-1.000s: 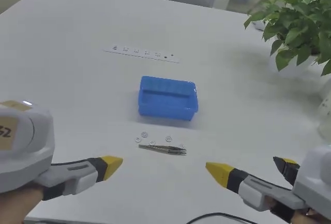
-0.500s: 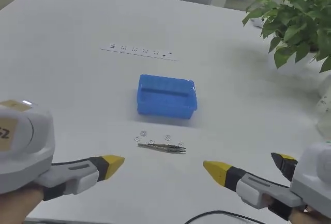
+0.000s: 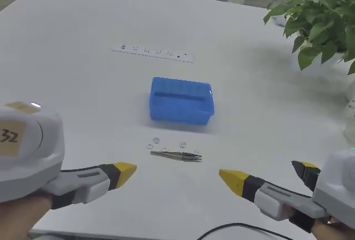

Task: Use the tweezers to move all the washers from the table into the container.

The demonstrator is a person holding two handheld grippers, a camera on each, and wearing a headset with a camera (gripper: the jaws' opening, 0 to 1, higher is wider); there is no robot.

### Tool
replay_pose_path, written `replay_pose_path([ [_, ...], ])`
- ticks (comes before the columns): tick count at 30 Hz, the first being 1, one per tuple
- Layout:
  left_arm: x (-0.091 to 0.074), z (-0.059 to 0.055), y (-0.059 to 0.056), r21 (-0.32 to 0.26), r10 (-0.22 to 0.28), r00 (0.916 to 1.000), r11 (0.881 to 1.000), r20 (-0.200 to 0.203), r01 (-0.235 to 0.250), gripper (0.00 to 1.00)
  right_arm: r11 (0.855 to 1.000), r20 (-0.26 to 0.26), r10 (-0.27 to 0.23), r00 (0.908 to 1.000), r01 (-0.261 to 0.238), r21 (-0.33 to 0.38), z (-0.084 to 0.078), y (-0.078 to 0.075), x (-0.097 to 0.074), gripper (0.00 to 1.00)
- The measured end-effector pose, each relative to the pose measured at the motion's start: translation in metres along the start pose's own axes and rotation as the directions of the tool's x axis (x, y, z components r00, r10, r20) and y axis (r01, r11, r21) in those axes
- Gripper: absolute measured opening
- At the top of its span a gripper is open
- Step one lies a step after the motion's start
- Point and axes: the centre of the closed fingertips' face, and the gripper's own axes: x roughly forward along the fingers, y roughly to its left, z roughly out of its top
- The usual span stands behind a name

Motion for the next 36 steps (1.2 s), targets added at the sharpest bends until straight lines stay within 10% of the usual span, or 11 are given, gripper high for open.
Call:
replay_pose_path([
  [27,0.033,0.008,-0.007,0.097,-0.112,0.9933,0.989,0.027,0.109,0.85,1.0,-0.032,-0.006,0.9995,0.005,-0.023,-0.004,-0.006,0.01,0.98],
  [33,0.059,-0.001,-0.022,0.168,-0.227,0.9739,0.96,-0.005,0.224,0.65,0.999,-0.019,0.012,0.9998,-0.012,-0.032,0.0,-0.006,0.013,0.95],
  [36,0.076,-0.009,-0.03,0.246,-0.277,0.9586,0.927,-0.066,0.285,0.55,0.999,-0.05,0.009,0.9987,-0.011,-0.05,-0.006,-0.008,0.018,0.93],
])
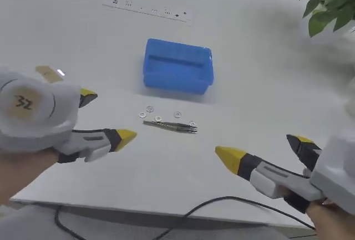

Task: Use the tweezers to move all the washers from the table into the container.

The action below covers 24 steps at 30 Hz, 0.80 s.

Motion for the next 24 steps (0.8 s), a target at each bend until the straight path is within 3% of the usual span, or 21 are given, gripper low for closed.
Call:
replay_pose_path([
  [5,0.031,-0.004,-0.003,0.071,-0.084,0.9958,0.994,-0.038,0.086,0.39,1.0,-0.041,0.019,0.999,-0.018,0.002,-0.009,0.001,0.006,0.92],
  [7,0.043,-0.009,-0.007,0.101,-0.136,0.9881,0.985,-0.071,0.143,0.31,1.0,-0.055,0.022,0.9983,-0.022,0.001,-0.012,0.002,0.007,0.91],
  [9,0.056,-0.011,-0.005,0.111,-0.143,0.9864,0.982,-0.08,0.152,0.23,1.0,-0.064,0.025,0.9976,-0.025,-0.001,-0.014,0.002,0.008,0.91],
  [14,0.08,-0.018,-0.007,0.134,-0.174,0.9779,0.973,-0.116,0.189,0.16,0.999,-0.098,0.034,0.9946,-0.033,0.005,-0.02,0.002,0.01,0.9],
  [18,0.096,-0.031,-0.008,0.188,-0.187,0.966,0.957,-0.179,0.22,0.14,0.999,-0.109,0.044,0.993,-0.042,0.021,-0.022,0.002,0.012,0.9],
  [21,0.102,-0.031,-0.006,0.211,-0.182,0.966,0.952,-0.183,0.22,0.13,0.999,-0.118,0.05,0.9918,-0.047,0.028,-0.023,0.003,0.016,0.9],
  [24,0.106,-0.031,-0.009,0.23,-0.204,0.9601,0.942,-0.191,0.246,0.1,0.998,-0.122,0.058,0.9908,-0.055,0.03,-0.022,0.005,0.021,0.9],
])
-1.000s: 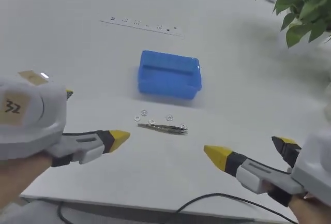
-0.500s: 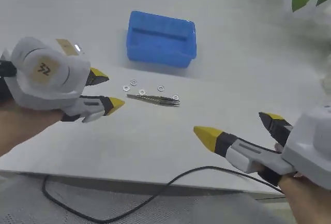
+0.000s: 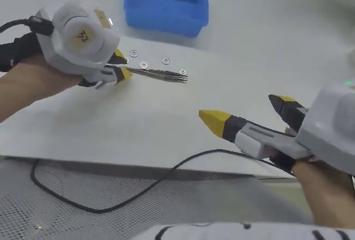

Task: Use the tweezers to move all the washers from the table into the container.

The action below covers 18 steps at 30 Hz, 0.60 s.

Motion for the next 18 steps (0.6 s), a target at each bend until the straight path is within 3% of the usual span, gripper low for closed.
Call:
replay_pose_path([
  [5,0.004,-0.002,-0.003,0.08,-0.023,0.9991,0.996,-0.035,0.025,0.04,1.0,-0.008,0.02,0.9998,-0.02,-0.014,0.003,0.007,0.007,0.89],
  [9,0.004,-0.001,-0.012,0.11,-0.069,0.9974,0.991,-0.023,0.071,0.0,0.999,-0.014,0.039,0.9991,-0.039,-0.031,0.007,0.014,0.011,0.89],
  [12,0.002,-0.002,-0.022,0.178,-0.093,0.995,0.979,-0.036,0.098,0.0,0.996,-0.025,0.065,0.9976,-0.066,-0.06,0.011,0.021,0.017,0.89],
  [18,-0.013,0.01,-0.029,0.19,-0.095,0.9955,0.977,0.0,0.093,0.0,0.982,-0.044,0.122,0.9915,-0.127,-0.142,0.017,0.037,0.034,0.87],
])
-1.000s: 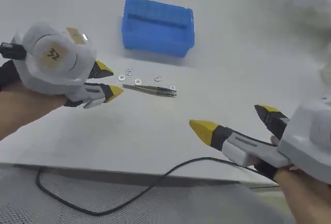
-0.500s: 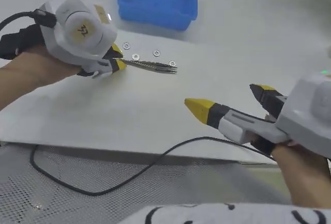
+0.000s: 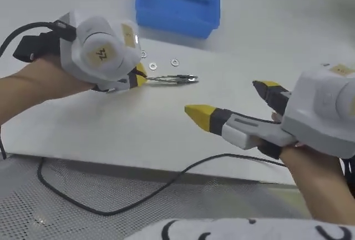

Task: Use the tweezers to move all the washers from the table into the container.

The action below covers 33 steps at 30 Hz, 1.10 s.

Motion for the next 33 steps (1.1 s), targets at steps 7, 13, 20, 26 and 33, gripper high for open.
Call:
replay_pose_path([
  [7,-0.03,0.027,-0.013,0.023,0.002,0.9984,1.0,0.056,-0.003,0.0,0.979,-0.071,0.132,0.9887,-0.141,-0.149,0.0,0.023,0.034,0.63],
  [13,-0.045,0.05,-0.023,0.072,-0.011,0.9961,0.997,0.087,0.005,0.0,0.918,-0.146,0.175,0.9737,-0.215,-0.333,-0.008,0.041,0.055,0.44],
  [20,-0.052,0.067,-0.03,0.116,-0.035,0.9936,0.993,0.108,0.022,0.0,0.878,-0.166,0.236,0.9575,-0.283,-0.387,-0.006,0.057,0.063,0.29],
  [26,-0.054,0.072,-0.031,0.129,-0.055,0.9924,0.991,0.11,0.041,0.0,0.849,-0.176,0.255,0.9507,-0.308,-0.429,-0.003,0.064,0.065,0.17],
  [33,-0.055,0.074,-0.031,0.169,-0.061,0.9945,0.984,0.086,0.046,0.0,0.81,-0.177,0.271,0.9463,-0.323,-0.489,0.005,0.07,0.063,0.11],
])
